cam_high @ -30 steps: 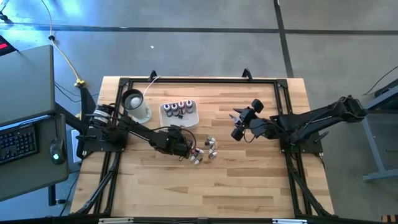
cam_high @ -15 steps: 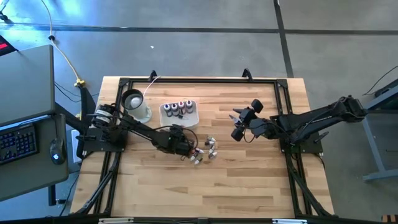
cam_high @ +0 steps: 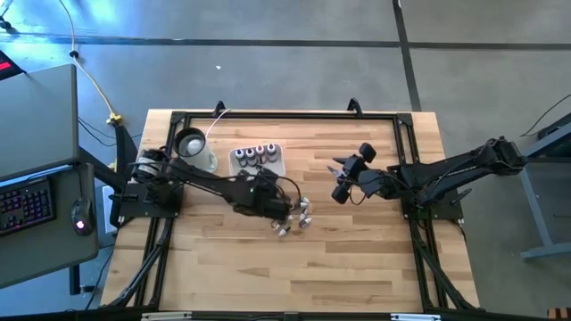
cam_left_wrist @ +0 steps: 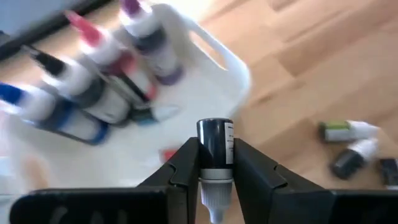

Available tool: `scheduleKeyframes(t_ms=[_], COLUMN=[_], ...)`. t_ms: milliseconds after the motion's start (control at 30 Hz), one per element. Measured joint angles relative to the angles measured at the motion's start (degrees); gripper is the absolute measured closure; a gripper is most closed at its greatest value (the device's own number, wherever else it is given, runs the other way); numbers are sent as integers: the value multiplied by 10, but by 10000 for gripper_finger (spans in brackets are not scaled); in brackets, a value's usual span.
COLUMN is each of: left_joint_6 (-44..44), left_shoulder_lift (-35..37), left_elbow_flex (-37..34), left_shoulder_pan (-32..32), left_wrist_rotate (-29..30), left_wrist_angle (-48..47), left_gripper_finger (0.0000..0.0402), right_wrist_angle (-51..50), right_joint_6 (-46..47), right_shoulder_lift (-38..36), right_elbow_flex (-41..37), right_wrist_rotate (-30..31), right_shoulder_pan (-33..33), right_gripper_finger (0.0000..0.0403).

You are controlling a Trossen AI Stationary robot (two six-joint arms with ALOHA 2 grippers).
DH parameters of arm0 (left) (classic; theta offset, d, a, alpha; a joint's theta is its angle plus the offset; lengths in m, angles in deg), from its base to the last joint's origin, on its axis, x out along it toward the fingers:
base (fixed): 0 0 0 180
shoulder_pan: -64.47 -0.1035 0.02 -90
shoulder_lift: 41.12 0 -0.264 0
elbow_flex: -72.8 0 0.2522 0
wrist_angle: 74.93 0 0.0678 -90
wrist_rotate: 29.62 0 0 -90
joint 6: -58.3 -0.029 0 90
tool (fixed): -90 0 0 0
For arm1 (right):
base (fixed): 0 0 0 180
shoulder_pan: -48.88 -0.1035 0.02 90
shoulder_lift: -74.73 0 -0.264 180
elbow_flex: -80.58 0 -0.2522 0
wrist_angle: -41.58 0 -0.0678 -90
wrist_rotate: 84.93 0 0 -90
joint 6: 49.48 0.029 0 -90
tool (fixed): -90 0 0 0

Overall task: Pick & Place food coloring
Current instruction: Put the small violet food coloring bottle into the white bin

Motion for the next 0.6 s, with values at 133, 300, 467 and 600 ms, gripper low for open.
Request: scheduleKeyframes(t_ms=[133,300,467,600], left_joint_6=[7,8,-18,-59], left_shoulder_lift=[0,0,0,0], left_elbow_flex=[2,-34,-77,-106], left_shoulder_pan=[-36,-85,-123,-146], left_wrist_rotate=[-20,-35,-65,-108], left_wrist_angle=[-36,-1,71,136], left_gripper_finger=[326,326,326,325], right_wrist_angle=[0,0,0,0], right_joint_6=[0,11,11,11], right_shoulder_lift=[0,0,0,0], right_elbow_flex=[0,0,0,0], right_wrist_rotate=[-21,-26,-26,-26], right_shoulder_pan=[0,0,0,0], right_gripper_finger=[265,265,265,265])
